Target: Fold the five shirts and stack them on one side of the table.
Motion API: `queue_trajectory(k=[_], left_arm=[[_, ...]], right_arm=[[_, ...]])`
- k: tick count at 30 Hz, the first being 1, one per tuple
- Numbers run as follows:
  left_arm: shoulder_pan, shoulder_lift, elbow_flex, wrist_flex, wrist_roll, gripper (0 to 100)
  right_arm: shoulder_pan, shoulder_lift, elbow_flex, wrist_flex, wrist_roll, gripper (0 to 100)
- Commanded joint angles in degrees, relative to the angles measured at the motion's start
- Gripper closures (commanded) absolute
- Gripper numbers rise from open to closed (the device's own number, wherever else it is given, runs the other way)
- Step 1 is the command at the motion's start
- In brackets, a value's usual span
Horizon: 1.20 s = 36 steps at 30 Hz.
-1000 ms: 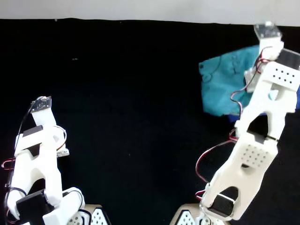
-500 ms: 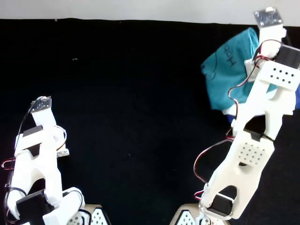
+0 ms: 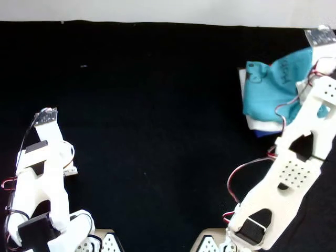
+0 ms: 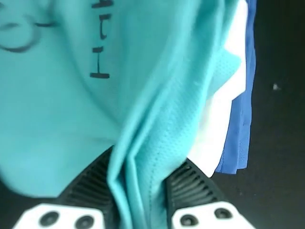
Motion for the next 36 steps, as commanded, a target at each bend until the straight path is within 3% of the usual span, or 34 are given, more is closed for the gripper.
queue_trajectory(k=[1, 4, 9, 11, 19, 21, 24, 27, 31, 36], left_arm=[[-0.4, 0.7, -1.4, -0.4, -0.4, 94], [-0.4, 0.7, -1.4, -0.4, -0.4, 94], [-0.4, 0.7, -1.4, -0.4, -0.4, 94], [-0.4, 0.7, -1.4, -0.4, -0.4, 94], [-0.4, 0.7, -1.4, -0.4, -0.4, 94], [-0.4, 0.7, -1.4, -0.4, -0.4, 94], [-0.4, 0.7, -1.4, -0.4, -0.4, 94], [-0.4, 0.7, -1.4, -0.4, -0.4, 94], [-0.4, 0.7, -1.4, -0.4, -0.4, 94], [-0.4, 0.7, -1.4, -0.4, -0.4, 94]], right_arm=[[2.6, 2.2, -0.2, -6.6, 0.9, 99.3], [3.0, 2.8, -0.2, -9.3, 0.7, 96.8], [3.0, 2.0, -1.2, -9.1, -2.2, 74.2], [3.0, 1.2, -3.1, -9.3, -4.5, 71.1], [-1.1, -2.0, -16.8, -9.2, -19.0, 71.6], [-3.2, -2.2, -18.7, -9.1, -18.9, 77.2], [-5.2, -1.9, -18.9, -9.1, -17.0, 99.2], [-5.9, -1.7, -17.5, -7.9, -16.2, 96.1], [-4.5, 0.5, -13.8, -7.4, -16.2, 99.3], [0.5, 6.7, -13.1, -14.9, -16.2, 99.3]])
